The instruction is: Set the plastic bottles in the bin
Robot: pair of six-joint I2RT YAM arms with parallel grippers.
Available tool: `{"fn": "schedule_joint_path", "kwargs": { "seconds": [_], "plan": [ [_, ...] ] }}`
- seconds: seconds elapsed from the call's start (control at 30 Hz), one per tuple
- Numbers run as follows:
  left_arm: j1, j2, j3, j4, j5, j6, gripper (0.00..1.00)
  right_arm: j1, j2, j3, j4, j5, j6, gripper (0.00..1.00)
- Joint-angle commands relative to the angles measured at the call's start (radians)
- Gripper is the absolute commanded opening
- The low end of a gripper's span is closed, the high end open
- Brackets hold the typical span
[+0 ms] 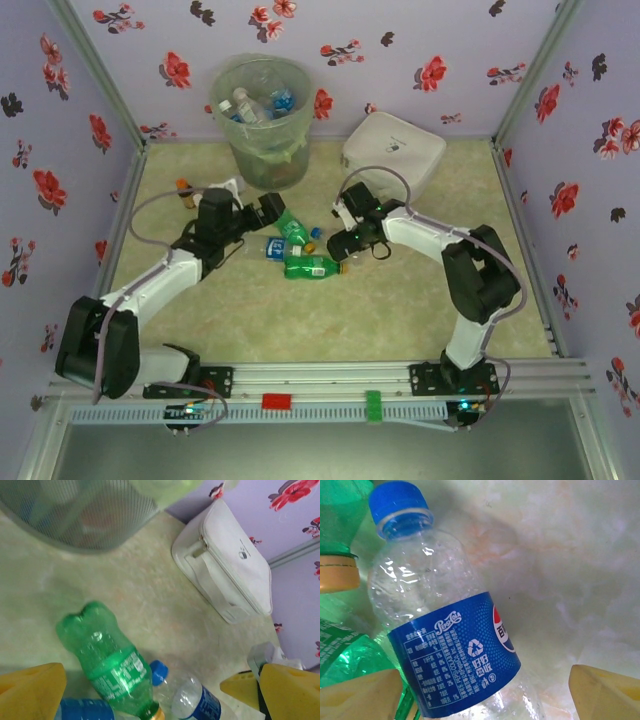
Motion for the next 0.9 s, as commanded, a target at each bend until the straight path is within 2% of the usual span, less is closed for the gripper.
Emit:
{"fn": "schedule_joint_path", "kwargs": {
  "seconds": [0.0,0.33,0.53,0.73,0.87],
  "plan": [
    [-0.015,-0.003,-0.048,0.168,-0.045,-0.113,1.00,-0.006,0.037,0.020,-0.028,-0.003,-0.006,0.85],
    [-0.040,0.061,0.036,0.165,-0.043,-0.077,1.00,-0.009,0.057,-0.015,0.026,0.042,0.026,0.74],
    [-0.058,0.071,0.022,0.174,-0.043,-0.100,1.00,-0.012,0.023,-0.057,0.076,0.058,0.033,0.56],
    [-0.075,0.068,0.026,0.175,-0.044,-0.115,1.00,-0.015,-0.051,-0.088,0.140,0.020,0.054,0.47],
    [-0.096,0.068,0.045,0.196,-0.044,-0.130,1.00,-0.018,-0.132,-0.116,0.214,-0.049,0.091,0.44]
  ]
}}
